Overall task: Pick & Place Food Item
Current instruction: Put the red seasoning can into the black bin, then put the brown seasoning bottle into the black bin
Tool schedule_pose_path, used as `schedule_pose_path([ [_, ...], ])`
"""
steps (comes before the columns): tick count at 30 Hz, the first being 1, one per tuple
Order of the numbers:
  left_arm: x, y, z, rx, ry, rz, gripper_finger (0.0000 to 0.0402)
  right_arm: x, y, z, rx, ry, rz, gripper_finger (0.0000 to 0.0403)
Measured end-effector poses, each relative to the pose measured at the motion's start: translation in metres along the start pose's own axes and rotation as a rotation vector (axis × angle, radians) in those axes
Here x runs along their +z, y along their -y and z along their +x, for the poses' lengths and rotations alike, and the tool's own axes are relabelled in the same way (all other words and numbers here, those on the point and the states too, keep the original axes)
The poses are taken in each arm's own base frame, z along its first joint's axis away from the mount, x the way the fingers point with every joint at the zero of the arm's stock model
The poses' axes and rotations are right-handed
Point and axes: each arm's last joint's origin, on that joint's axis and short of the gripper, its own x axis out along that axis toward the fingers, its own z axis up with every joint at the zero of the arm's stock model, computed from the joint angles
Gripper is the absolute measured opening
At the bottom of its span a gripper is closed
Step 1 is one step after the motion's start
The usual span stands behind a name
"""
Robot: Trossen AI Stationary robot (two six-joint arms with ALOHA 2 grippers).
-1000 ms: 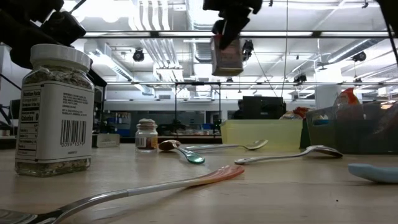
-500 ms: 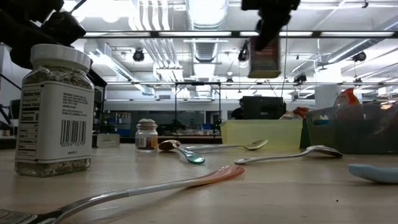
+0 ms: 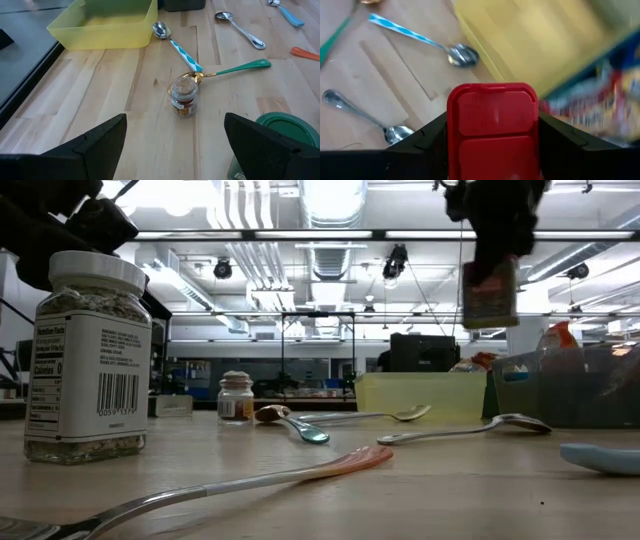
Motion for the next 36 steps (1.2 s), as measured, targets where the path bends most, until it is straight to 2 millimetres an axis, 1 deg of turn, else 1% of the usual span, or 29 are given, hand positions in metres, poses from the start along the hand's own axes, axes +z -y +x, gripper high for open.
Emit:
schedule_pose_path([
  [3, 0.0, 0.0, 0.0, 0.0, 0.0, 0.0, 0.034, -0.012, 0.006, 0.001, -0.042, -0.025, 0.132, 0.0211],
  [6, 0.0, 0.0, 0.0, 0.0, 0.0, 0.0, 0.034, -0.023, 0.011, 0.003, -0.064, -0.05, 0.228, 0.021],
  [10, 0.0, 0.0, 0.0, 0.0, 0.0, 0.0, 0.034, -0.036, 0.015, 0.008, -0.09, -0.065, 0.326, 0.0231],
  [13, 0.0, 0.0, 0.0, 0.0, 0.0, 0.0, 0.034, -0.044, 0.02, 0.015, -0.151, -0.047, 0.406, 0.0238],
  [17, 0.0, 0.0, 0.0, 0.0, 0.0, 0.0, 0.034, -0.052, 0.022, 0.025, -0.181, -0.051, 0.455, 0.0222],
  [21, 0.0, 0.0, 0.0, 0.0, 0.0, 0.0, 0.034, -0.056, 0.023, 0.034, -0.198, -0.039, 0.513, 0.0212],
  [28, 0.0, 0.0, 0.0, 0.0, 0.0, 0.0, 0.034, -0.059, 0.021, 0.045, -0.22, -0.049, 0.553, 0.0244],
  [36, 0.0, 0.0, 0.0, 0.0, 0.0, 0.0, 0.034, -0.058, 0.014, 0.056, -0.238, -0.1, 0.54, 0.0249],
])
